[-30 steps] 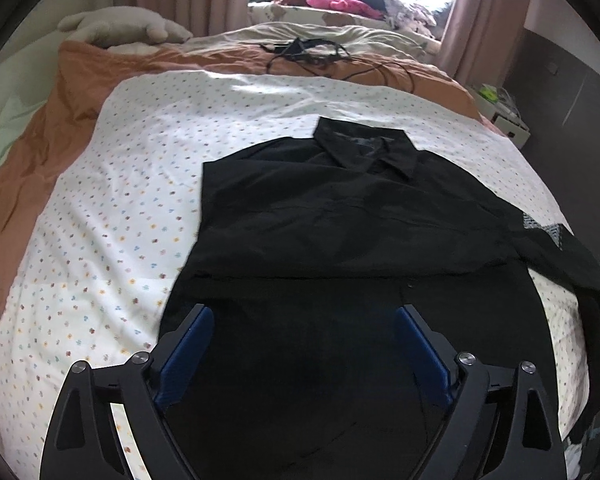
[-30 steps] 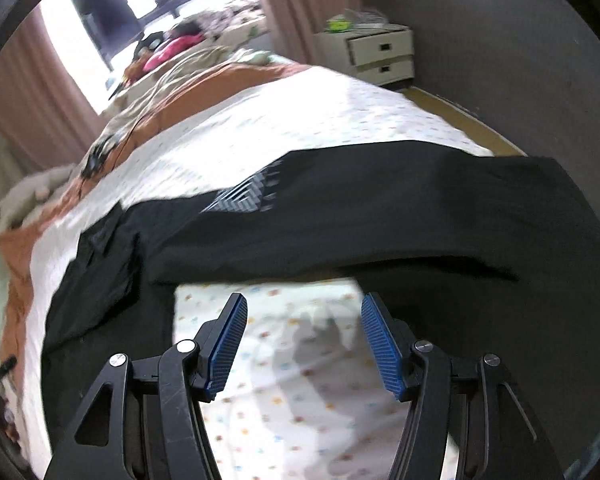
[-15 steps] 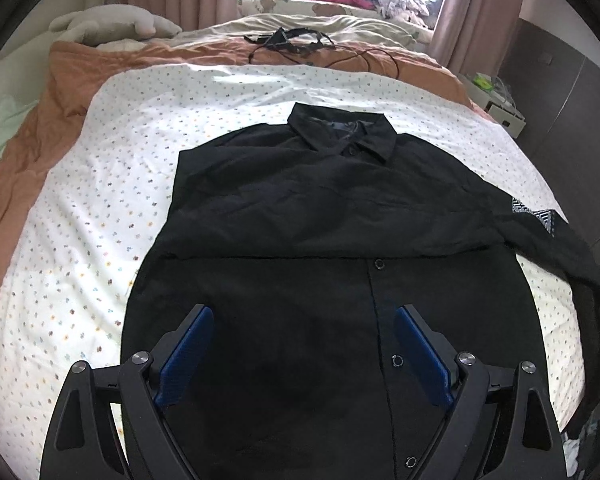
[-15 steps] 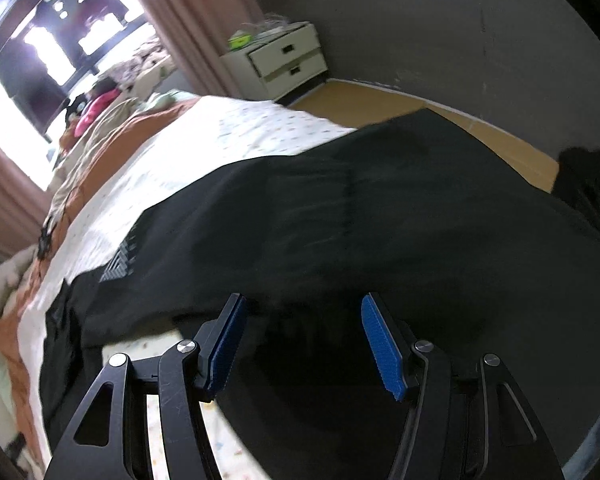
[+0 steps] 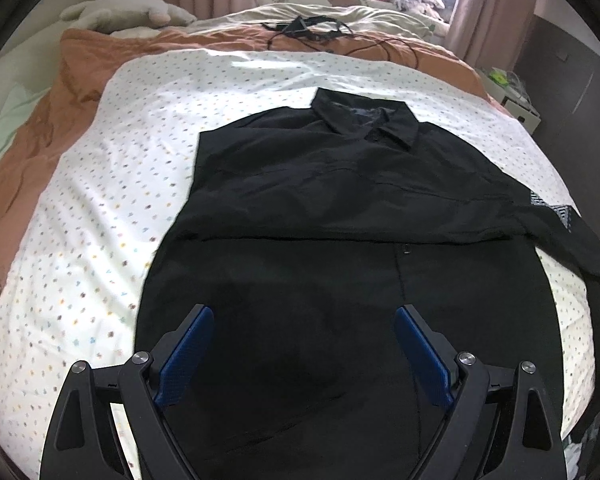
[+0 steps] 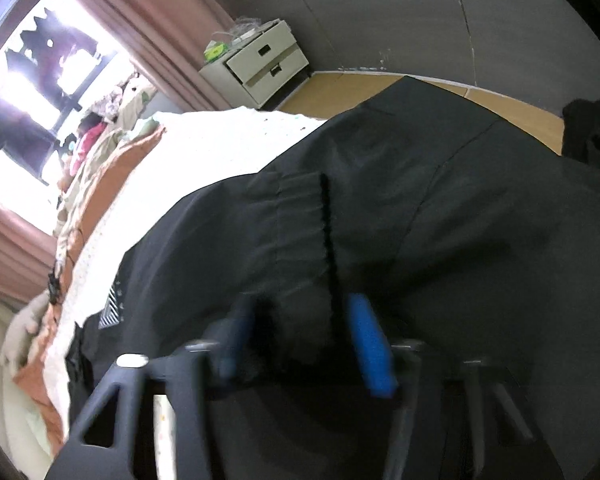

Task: Fold large clothes
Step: 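Grasp the other sleeve and shirt side with the right gripper, then fold the held sleeve over the shirt body with the right gripper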

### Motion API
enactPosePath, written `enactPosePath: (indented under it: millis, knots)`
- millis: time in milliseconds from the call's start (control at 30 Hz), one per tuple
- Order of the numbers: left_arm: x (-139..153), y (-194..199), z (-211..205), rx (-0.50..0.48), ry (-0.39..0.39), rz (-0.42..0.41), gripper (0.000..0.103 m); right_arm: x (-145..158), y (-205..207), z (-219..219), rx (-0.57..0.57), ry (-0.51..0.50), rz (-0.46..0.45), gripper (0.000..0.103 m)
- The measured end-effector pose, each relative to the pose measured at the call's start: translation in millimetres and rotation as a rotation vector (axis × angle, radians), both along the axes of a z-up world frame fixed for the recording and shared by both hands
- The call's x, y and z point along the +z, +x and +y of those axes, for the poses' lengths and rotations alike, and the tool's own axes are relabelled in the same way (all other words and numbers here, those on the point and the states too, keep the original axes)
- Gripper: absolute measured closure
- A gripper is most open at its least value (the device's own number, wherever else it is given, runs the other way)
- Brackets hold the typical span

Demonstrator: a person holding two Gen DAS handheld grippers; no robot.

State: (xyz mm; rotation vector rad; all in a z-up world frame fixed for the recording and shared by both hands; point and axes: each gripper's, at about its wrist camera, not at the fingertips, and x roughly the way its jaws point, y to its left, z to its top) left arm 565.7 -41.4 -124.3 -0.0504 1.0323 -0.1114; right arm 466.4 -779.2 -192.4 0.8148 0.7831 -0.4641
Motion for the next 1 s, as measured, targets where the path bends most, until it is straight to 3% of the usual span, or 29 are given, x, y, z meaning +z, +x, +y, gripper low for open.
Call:
enactPosePath:
  millis: [167,467,567,633,767,1000]
  knots:
    - [-2,-8,24,0.038,-0.024,0.001,0.011,22,-8,10,0.021,-0.045,-0.028,0.078]
    - [-2,-27,69,0.094,-0.074,-0.011,0.011,125,-2,64,0.124,-0.196,-0.15,0.079]
    - [-1,-34,85,0.112,-0.088,-0.02,0.011,164,9,100,0.188,-0.276,-0.175,0.081]
    - [-2,-39,97,0.129,-0.101,-0.023,0.011,187,15,129,0.236,-0.322,-0.194,0.088]
    - [-6,-46,120,0.161,-0.128,-0.027,0.011,230,37,194,0.341,-0.427,-0.218,0.089]
    - [-18,-62,173,0.255,-0.189,-0.028,0.011,278,68,288,0.472,-0.532,-0.268,0.091]
